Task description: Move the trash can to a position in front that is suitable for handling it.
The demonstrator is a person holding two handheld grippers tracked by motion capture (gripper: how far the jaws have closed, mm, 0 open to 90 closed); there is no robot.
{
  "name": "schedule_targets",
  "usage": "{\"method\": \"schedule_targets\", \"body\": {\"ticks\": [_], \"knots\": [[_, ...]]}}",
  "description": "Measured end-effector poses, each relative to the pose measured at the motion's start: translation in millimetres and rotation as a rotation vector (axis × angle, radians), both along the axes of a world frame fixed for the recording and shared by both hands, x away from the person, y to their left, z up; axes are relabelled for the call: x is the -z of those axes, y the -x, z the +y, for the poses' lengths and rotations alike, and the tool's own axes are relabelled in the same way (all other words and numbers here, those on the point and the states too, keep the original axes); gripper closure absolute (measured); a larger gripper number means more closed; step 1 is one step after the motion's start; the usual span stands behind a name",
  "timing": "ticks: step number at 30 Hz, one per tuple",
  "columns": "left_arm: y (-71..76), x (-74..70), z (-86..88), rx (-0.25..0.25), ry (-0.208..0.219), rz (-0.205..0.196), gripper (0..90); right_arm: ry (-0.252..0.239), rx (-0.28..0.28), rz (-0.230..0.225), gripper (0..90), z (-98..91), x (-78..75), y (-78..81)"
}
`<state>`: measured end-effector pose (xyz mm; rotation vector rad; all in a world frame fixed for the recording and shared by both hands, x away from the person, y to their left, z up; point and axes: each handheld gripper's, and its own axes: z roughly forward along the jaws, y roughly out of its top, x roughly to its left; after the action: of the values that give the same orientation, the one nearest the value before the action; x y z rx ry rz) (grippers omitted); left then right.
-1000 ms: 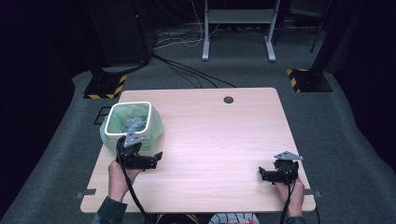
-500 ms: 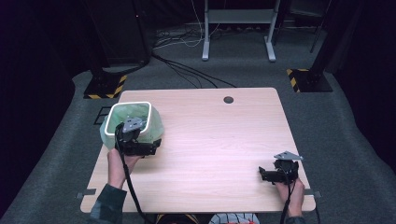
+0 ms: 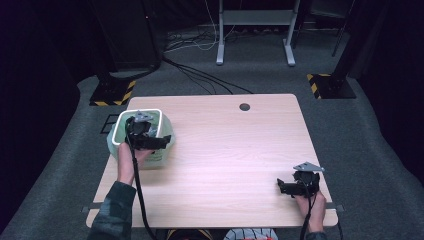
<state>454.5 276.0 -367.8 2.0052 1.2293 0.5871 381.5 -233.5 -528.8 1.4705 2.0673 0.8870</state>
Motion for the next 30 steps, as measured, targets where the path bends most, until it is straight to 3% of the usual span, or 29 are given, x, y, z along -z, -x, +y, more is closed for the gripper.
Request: {"method": "schedule_targets", "body": {"ticks": [15,30], "knots": [[-35.3,9.3,-10.1,-0.035,-0.049,0.074,16.0,0.000,-0.001,0.000,2.3,0.0,0.0,0.0],[-55.3,25.9,-4.4,-0.085,-0.054,0.160,20.8,0.000,-0.001,-0.001,2.5,-0.1,0.0,0.1]]}}
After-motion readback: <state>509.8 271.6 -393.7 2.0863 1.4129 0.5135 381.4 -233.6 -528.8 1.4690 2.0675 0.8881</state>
